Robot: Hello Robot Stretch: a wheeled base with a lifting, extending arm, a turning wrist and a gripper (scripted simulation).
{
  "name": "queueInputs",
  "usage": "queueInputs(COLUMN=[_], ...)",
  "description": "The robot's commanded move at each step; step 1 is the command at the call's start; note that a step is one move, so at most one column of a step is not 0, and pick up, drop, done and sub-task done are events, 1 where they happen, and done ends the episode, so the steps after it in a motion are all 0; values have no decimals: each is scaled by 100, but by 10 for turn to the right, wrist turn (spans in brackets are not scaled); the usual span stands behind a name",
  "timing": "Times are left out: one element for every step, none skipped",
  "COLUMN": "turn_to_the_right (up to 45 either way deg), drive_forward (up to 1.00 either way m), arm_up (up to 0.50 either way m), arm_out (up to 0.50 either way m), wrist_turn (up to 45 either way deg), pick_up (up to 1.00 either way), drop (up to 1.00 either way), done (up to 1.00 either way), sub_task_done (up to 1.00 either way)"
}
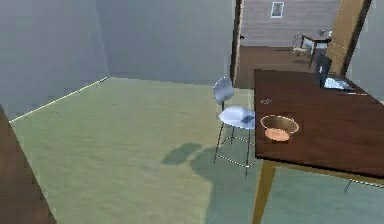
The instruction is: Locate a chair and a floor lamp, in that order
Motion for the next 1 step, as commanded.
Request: queueInputs(turn_to_the_right=[0], drive_forward=[50], arm_up=[0], arm_out=[0], wrist_turn=[0], pick_up=[0], drop=[0], done=[0], sub_task_done=[0])
